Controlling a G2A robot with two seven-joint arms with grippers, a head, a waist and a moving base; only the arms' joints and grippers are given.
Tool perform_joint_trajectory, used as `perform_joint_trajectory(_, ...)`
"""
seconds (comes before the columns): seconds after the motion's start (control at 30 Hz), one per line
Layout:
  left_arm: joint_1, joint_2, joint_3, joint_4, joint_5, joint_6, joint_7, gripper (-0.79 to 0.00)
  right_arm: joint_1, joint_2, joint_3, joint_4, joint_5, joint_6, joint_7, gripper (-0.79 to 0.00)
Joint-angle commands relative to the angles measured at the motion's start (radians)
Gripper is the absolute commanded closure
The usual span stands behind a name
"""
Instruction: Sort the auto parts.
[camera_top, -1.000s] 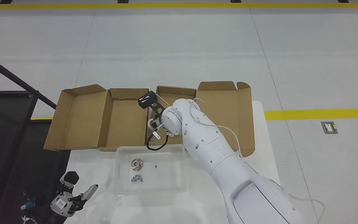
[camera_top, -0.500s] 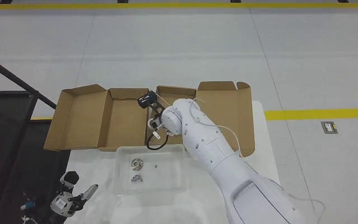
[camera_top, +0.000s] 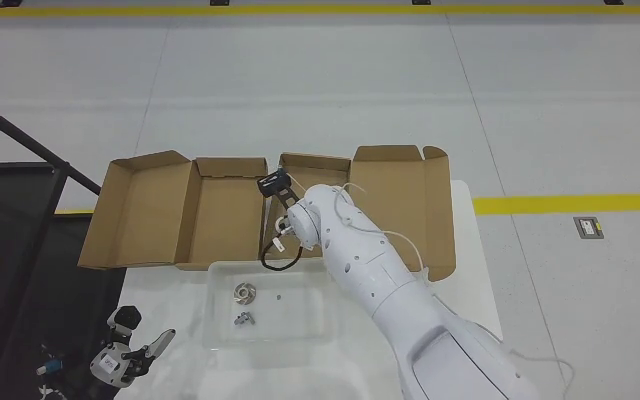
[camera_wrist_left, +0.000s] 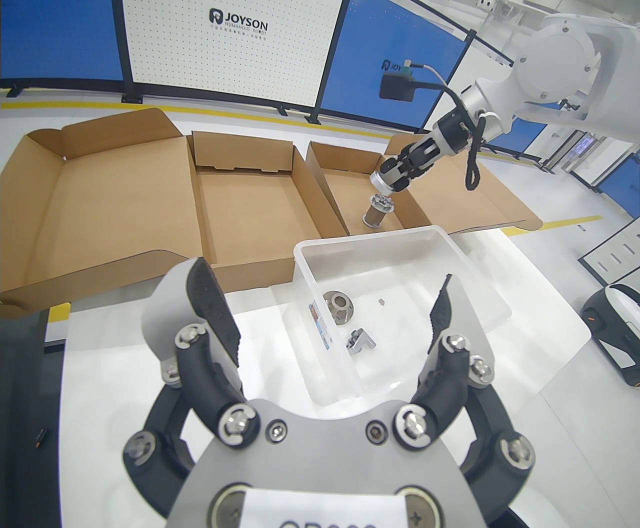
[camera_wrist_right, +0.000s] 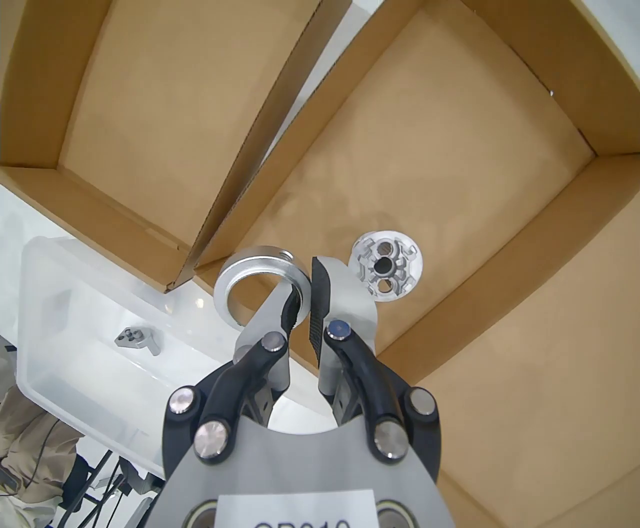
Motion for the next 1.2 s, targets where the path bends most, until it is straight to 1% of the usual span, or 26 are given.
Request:
perform_joint_trajectory(0.0, 0.0, 0.0, 0.0, 0.0, 0.0, 0.0, 0.0, -0.785, 0.004, -0.006, -0.005, 0.022, -0.002, -0.007, 0.004, 0.0)
perform_joint_trajectory(0.13, 0.0, 0.0, 0.0, 0.0, 0.0, 0.0, 0.0, -0.785, 0.01, -0.019, -0.011, 0.052, 0.003, -0.022, 0.011, 0.0)
perform_joint_trajectory(0.17, 0.0, 0.0, 0.0, 0.0, 0.0, 0.0, 0.0, -0.785, 0.011, -0.022, -0.011, 0.058, 0.006, -0.027, 0.008, -0.058)
perform_joint_trajectory(0.2, 0.0, 0.0, 0.0, 0.0, 0.0, 0.0, 0.0, -0.785, 0.013, -0.025, -0.012, 0.065, 0.005, -0.029, 0.008, -0.197)
perform_joint_trajectory(0.27, 0.0, 0.0, 0.0, 0.0, 0.0, 0.0, 0.0, -0.785, 0.018, -0.028, -0.012, 0.076, 0.008, -0.032, 0.008, -0.243)
perform_joint_trajectory(0.67, 0.0, 0.0, 0.0, 0.0, 0.0, 0.0, 0.0, -0.785, 0.033, -0.038, -0.008, 0.112, 0.023, -0.048, 0.005, -0.206)
perform_joint_trajectory(0.87, 0.0, 0.0, 0.0, 0.0, 0.0, 0.0, 0.0, -0.785, 0.039, -0.034, 0.0, 0.109, 0.033, -0.067, -0.037, -0.215)
perform_joint_trajectory(1.0, 0.0, 0.0, 0.0, 0.0, 0.0, 0.0, 0.0, -0.785, 0.036, -0.026, 0.005, 0.095, 0.037, -0.132, -0.104, -0.225)
perform_joint_trajectory(1.17, 0.0, 0.0, 0.0, 0.0, 0.0, 0.0, 0.0, -0.785, 0.022, -0.009, -0.007, 0.067, -0.003, -0.281, -0.203, -0.259)
